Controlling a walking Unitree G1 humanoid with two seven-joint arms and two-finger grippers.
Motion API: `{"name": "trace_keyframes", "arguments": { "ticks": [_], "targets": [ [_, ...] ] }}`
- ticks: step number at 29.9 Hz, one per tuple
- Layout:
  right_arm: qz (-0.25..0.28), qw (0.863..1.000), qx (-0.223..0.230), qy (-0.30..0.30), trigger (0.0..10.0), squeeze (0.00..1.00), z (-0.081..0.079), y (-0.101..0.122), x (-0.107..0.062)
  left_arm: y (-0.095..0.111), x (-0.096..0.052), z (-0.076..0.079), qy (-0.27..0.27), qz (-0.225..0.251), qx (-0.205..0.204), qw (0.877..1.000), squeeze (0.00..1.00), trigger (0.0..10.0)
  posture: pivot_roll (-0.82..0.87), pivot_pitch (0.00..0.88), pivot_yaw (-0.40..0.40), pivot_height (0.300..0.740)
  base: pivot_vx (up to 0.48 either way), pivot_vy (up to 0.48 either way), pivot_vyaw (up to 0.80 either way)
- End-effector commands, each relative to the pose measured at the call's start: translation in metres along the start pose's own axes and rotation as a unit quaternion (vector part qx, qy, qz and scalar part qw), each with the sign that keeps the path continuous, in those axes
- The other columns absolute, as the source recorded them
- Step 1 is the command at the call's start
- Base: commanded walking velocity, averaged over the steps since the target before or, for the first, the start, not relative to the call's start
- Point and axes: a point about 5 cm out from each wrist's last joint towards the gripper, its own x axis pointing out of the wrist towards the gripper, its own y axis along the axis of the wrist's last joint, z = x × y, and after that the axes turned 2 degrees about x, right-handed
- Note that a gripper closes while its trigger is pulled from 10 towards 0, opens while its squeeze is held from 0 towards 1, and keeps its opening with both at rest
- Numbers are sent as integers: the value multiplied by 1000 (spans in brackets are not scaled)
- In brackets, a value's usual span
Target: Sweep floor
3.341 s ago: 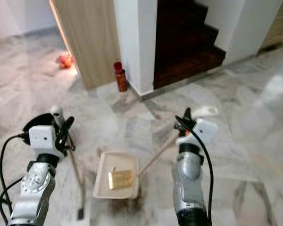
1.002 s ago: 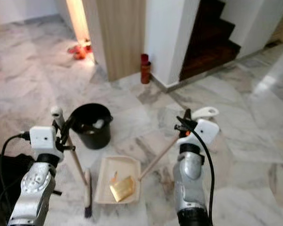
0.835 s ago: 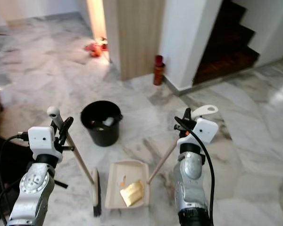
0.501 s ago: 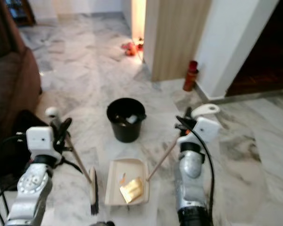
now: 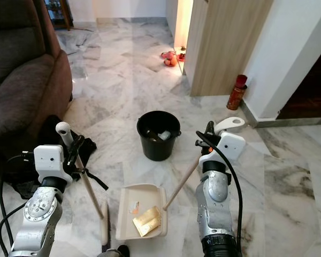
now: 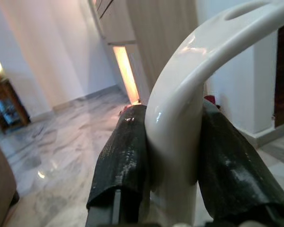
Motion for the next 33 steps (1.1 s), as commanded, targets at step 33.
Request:
{"name": "trace_keyframes", "arguments": {
  "ticks": [33],
  "targets": [
    [208,976,39,45,10000,0,-54,113,26,5,-42,-30,14,11,110,994,0,10000,80,117,-11,740,0,0,0]
  ]
}}
